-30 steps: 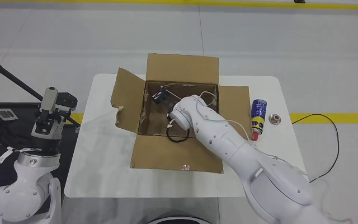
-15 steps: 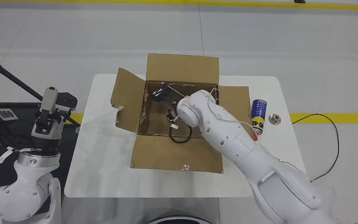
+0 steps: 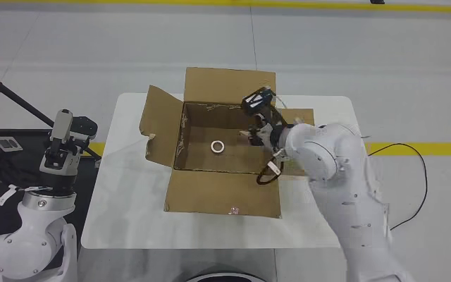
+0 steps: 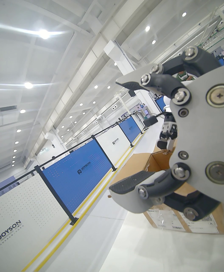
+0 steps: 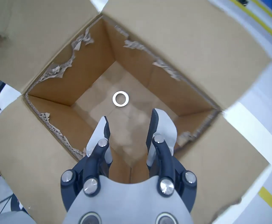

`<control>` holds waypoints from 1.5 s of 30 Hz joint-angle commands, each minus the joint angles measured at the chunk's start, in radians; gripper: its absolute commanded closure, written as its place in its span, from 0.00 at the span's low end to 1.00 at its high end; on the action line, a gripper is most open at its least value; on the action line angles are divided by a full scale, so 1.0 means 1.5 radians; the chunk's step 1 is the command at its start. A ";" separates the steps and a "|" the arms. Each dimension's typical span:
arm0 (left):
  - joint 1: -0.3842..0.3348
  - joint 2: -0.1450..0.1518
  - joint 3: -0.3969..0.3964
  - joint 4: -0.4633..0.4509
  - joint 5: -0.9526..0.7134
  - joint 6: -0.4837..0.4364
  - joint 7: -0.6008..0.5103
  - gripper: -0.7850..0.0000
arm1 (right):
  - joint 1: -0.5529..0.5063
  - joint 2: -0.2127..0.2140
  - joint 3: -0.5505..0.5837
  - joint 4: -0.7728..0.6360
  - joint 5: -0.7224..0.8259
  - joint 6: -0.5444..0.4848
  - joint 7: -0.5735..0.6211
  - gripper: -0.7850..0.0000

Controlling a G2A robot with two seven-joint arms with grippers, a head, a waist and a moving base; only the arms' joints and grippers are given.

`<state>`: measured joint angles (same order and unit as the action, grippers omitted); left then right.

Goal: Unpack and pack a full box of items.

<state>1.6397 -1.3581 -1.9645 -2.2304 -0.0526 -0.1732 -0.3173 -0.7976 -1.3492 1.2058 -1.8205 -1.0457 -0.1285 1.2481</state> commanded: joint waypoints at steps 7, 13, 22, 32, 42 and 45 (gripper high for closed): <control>0.000 0.000 0.000 0.000 0.000 0.000 0.000 0.00 | -0.006 0.027 0.198 0.018 -0.142 0.086 -0.011 0.08; 0.000 0.000 0.000 0.000 0.000 0.000 0.000 0.00 | 0.051 0.040 0.256 0.170 -0.198 0.088 0.019 0.07; 0.000 0.000 0.000 0.000 0.000 0.000 0.000 0.00 | 0.080 0.051 0.252 0.298 -0.250 0.069 0.074 0.09; 0.000 0.000 0.000 0.000 0.000 0.000 0.000 0.00 | 0.108 0.058 0.248 0.398 -0.247 0.044 0.103 0.15; 0.000 0.000 0.000 0.000 0.000 0.000 0.000 0.00 | 0.088 0.058 0.229 0.371 -0.174 0.031 0.121 0.17; 0.000 0.000 0.000 0.000 0.000 0.000 0.000 0.00 | 0.087 0.058 0.208 0.380 -0.217 0.065 0.108 0.15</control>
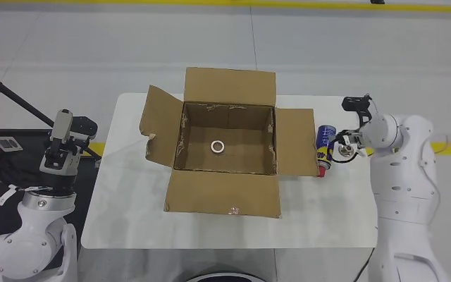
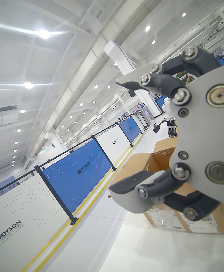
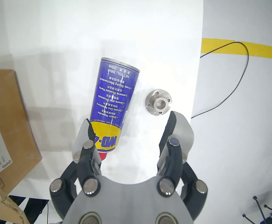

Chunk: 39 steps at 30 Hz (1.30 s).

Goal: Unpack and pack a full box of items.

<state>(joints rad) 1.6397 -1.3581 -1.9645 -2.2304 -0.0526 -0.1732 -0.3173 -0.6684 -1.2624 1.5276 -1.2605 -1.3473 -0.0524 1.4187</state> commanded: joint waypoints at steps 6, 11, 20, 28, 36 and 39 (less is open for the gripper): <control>0.000 0.000 0.000 0.000 0.000 0.000 0.000 0.00 | 0.027 0.006 0.000 0.081 -0.062 0.055 -0.036 0.22; 0.000 0.000 0.000 0.000 0.000 0.000 0.000 0.00 | 0.041 0.010 0.025 0.121 -0.026 0.054 -0.058 0.35; 0.000 0.000 0.000 0.000 0.000 0.000 0.000 0.00 | 0.024 0.002 -0.007 0.078 0.085 0.011 -0.047 0.31; 0.000 0.000 0.000 0.000 0.000 0.000 0.000 0.00 | 0.034 -0.003 -0.062 0.100 0.070 0.021 -0.044 0.11; 0.000 0.000 0.000 0.000 0.000 0.000 0.000 0.00 | 0.050 -0.006 -0.093 0.155 0.080 0.006 -0.047 0.12; 0.000 0.000 0.000 0.000 0.000 0.000 0.000 0.00 | 0.053 -0.006 -0.099 0.171 0.086 0.004 -0.052 0.14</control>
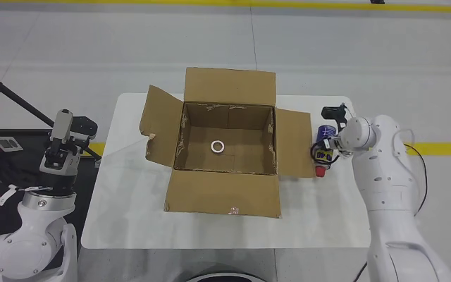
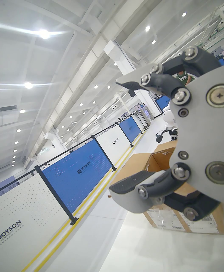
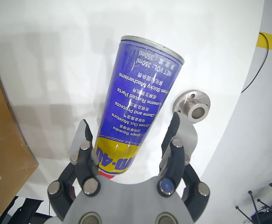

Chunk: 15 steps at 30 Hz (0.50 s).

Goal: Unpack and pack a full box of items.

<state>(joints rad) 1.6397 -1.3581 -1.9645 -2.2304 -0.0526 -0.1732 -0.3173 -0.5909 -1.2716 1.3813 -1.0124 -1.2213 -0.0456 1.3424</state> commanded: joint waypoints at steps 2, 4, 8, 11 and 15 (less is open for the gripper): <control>0.000 0.000 0.000 0.000 0.000 0.000 0.000 0.00 | 0.003 0.000 -0.004 0.015 0.004 -0.002 -0.004 0.15; 0.000 0.000 0.000 0.000 0.000 0.000 0.000 0.00 | 0.004 0.000 -0.008 0.023 0.006 -0.002 -0.004 0.15; 0.000 0.000 0.000 0.000 0.000 0.000 0.000 0.00 | 0.008 0.001 -0.013 0.039 0.009 -0.005 -0.008 0.18; 0.000 0.000 0.000 0.000 0.000 0.000 0.000 0.00 | 0.012 0.002 -0.015 0.052 0.011 -0.004 -0.011 0.46; 0.000 0.000 0.000 0.000 0.000 0.000 0.000 0.00 | 0.020 0.004 -0.012 0.058 0.019 -0.003 -0.018 1.00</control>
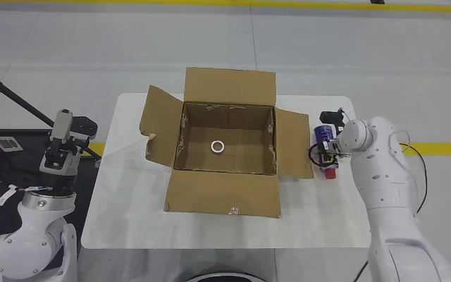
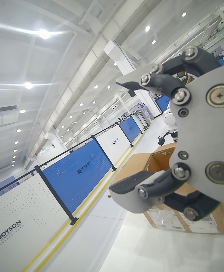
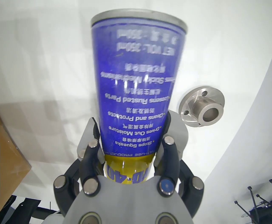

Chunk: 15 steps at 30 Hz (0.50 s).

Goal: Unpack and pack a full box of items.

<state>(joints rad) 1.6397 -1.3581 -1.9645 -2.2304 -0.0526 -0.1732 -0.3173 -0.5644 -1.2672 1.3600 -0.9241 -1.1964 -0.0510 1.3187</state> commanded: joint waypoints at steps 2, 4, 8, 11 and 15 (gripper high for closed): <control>0.000 0.000 0.000 0.000 0.000 0.000 0.000 0.00 | 0.004 0.003 0.009 -0.010 0.007 0.003 -0.004 1.00; 0.000 0.000 0.000 0.000 0.000 0.000 0.000 0.00 | 0.004 0.007 0.019 -0.030 0.014 0.002 -0.004 1.00; 0.000 0.000 0.000 0.000 0.000 0.000 0.000 0.00 | -0.004 0.016 0.046 -0.104 0.021 0.008 0.005 1.00; 0.000 0.000 0.000 0.000 0.000 0.000 0.000 0.00 | -0.014 0.022 0.071 -0.187 0.037 0.016 0.013 1.00; 0.000 0.000 0.000 0.000 0.000 0.000 0.000 0.00 | -0.031 0.026 0.100 -0.315 0.082 0.028 0.015 1.00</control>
<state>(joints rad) 1.6397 -1.3581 -1.9645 -2.2304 -0.0526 -0.1732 -0.3173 -0.6037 -1.2287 1.4998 -1.3304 -1.0989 -0.0143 1.3441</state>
